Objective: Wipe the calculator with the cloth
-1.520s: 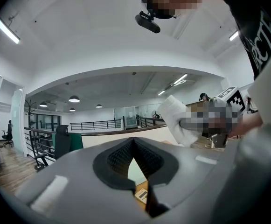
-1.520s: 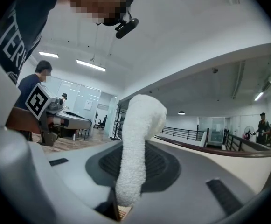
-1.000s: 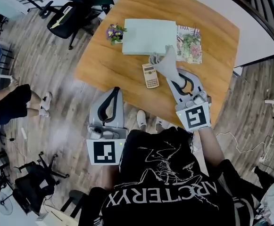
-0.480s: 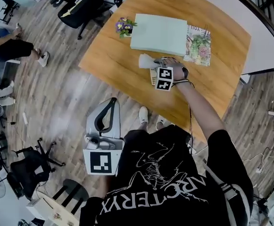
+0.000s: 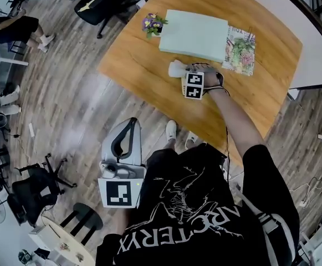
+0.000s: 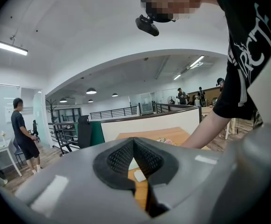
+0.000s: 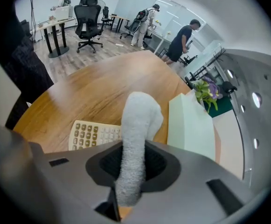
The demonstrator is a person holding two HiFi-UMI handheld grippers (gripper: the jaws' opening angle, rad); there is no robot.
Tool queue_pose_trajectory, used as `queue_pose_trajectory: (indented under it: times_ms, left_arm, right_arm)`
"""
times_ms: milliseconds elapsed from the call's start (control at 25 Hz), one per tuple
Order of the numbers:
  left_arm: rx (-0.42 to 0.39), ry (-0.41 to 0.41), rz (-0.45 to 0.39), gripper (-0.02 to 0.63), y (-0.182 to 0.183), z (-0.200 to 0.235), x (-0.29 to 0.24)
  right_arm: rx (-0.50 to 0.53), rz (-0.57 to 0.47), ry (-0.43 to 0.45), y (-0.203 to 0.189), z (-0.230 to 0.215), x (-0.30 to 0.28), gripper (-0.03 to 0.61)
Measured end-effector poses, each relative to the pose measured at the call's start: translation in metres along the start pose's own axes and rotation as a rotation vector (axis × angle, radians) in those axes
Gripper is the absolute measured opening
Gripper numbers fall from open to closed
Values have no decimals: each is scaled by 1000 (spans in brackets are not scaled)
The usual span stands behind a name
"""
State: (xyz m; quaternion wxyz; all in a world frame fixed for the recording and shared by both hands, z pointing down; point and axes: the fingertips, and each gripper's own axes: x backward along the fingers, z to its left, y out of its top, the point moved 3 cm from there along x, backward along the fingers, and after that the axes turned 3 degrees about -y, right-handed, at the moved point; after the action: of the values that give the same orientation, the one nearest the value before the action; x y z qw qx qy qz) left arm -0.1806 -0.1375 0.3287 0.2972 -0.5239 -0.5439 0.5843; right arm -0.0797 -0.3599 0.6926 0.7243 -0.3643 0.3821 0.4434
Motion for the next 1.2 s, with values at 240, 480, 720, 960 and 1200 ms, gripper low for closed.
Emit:
queue_pose_trajectory:
  times_ms: [240,480,720,960,1200]
  left_arm:
    - [-6,-17,-19,9,6,-4,-2]
    - [-6,-47,-48,9,11,-11,-8]
    - [-3,-76,-65,9,16,-16,-14]
    - [0,-88,-79,9,17,-20,-14]
    - [-6,-93,-81,9,19,-20,-13]
  right_arm:
    - [9,-36,38,10,30,17,88]
    - [21,-69,61,17,71,36,87]
    - [36,-78,103,21,101,49,89]
    - [45,-70,204,22,137,50,89]
    - [7,-86,187,23,136,55,89]
